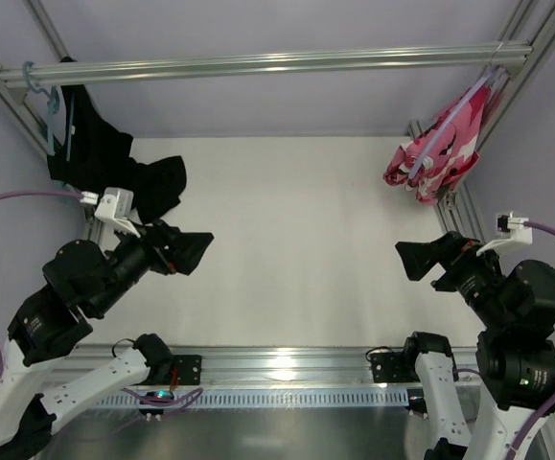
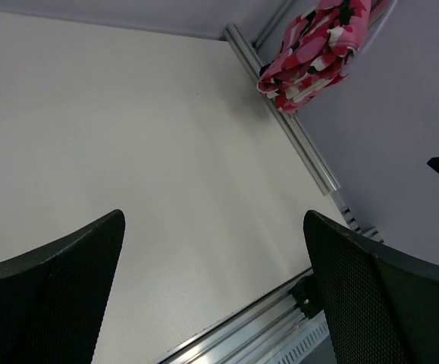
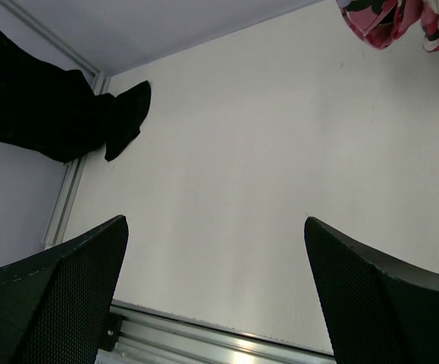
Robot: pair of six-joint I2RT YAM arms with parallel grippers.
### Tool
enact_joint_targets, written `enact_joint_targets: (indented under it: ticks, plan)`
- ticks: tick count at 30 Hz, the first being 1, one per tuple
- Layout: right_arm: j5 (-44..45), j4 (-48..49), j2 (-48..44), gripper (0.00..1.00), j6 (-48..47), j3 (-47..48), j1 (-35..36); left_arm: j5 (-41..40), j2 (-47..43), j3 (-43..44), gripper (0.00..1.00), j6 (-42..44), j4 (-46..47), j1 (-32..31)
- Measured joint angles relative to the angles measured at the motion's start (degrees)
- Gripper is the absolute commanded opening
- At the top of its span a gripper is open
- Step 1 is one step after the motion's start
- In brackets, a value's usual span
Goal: Place the trousers on the hanger
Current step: Hang the hanger with trousers onto the clothesline
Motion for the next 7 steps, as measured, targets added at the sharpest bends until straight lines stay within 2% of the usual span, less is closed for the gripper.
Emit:
enact_joint_targets:
  ticks: [7]
  plan:
    - [-4.3, 1.3, -1.6, 1.0, 0.8, -3.5, 1.1, -1.2, -1.2, 0.3, 1.0, -2.6, -1.2, 0.0]
